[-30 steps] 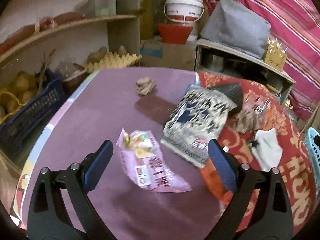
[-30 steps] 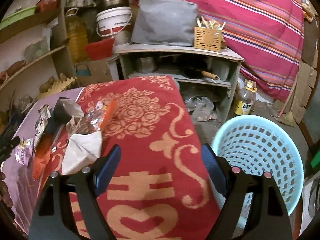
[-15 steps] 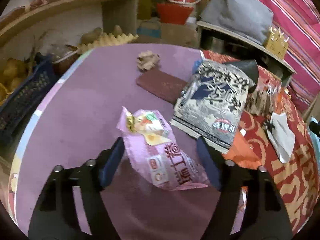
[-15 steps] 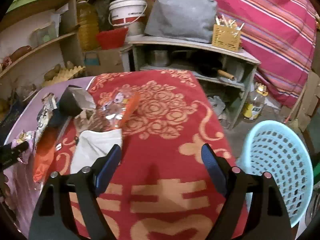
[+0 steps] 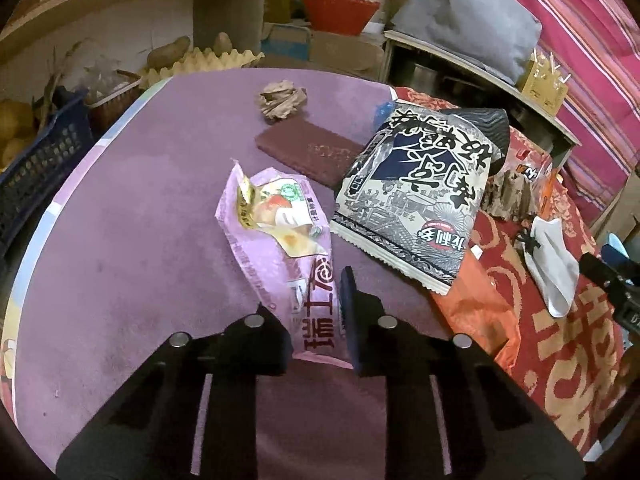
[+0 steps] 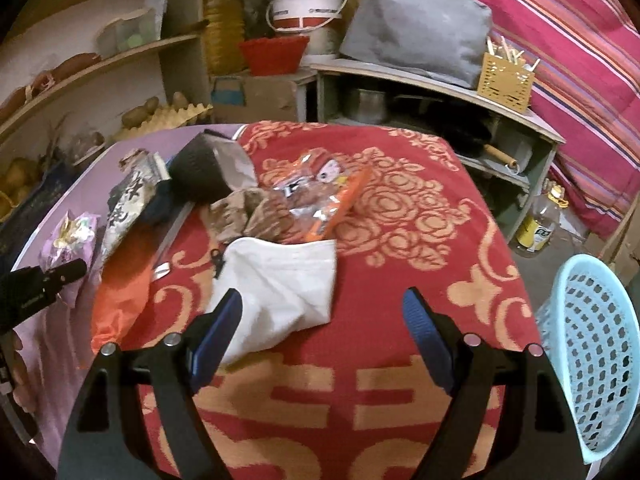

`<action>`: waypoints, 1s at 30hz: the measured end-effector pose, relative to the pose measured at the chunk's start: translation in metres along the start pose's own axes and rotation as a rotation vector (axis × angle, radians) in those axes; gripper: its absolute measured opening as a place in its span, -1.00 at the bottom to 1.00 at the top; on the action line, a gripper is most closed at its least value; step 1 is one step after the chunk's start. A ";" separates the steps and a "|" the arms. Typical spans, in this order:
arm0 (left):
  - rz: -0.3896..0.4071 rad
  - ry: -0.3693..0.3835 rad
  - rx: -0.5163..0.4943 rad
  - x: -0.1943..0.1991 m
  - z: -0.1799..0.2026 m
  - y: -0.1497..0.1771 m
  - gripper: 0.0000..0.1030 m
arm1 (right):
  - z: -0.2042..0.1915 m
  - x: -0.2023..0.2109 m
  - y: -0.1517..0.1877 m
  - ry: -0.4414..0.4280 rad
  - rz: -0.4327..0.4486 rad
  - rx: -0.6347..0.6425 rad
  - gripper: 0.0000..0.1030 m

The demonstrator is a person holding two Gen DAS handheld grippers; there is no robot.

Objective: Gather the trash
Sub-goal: 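Grasp the white tissue with the right tool while the left tool holds the pink wrapper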

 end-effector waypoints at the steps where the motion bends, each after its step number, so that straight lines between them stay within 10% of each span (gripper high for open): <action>1: 0.001 0.001 0.002 0.001 -0.001 0.000 -0.67 | -0.002 -0.002 0.000 0.003 -0.004 0.003 0.57; 15: 0.044 -0.017 0.030 0.012 -0.023 -0.008 -0.69 | -0.007 -0.038 0.004 -0.010 -0.109 -0.030 0.55; 30: 0.083 -0.039 0.003 0.027 -0.012 -0.008 -0.69 | -0.012 -0.028 0.001 -0.110 -0.051 -0.015 -0.53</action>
Point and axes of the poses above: each gripper's, at about its wrist camera, not at the fingertips, and x roughly against the way its jaws point, z to its right, y to its underside, the point moved 2 cm from there along -x, roughly the way its jaws point, and after that the axes turned 9 degrees about x, right-handed, at the moved point
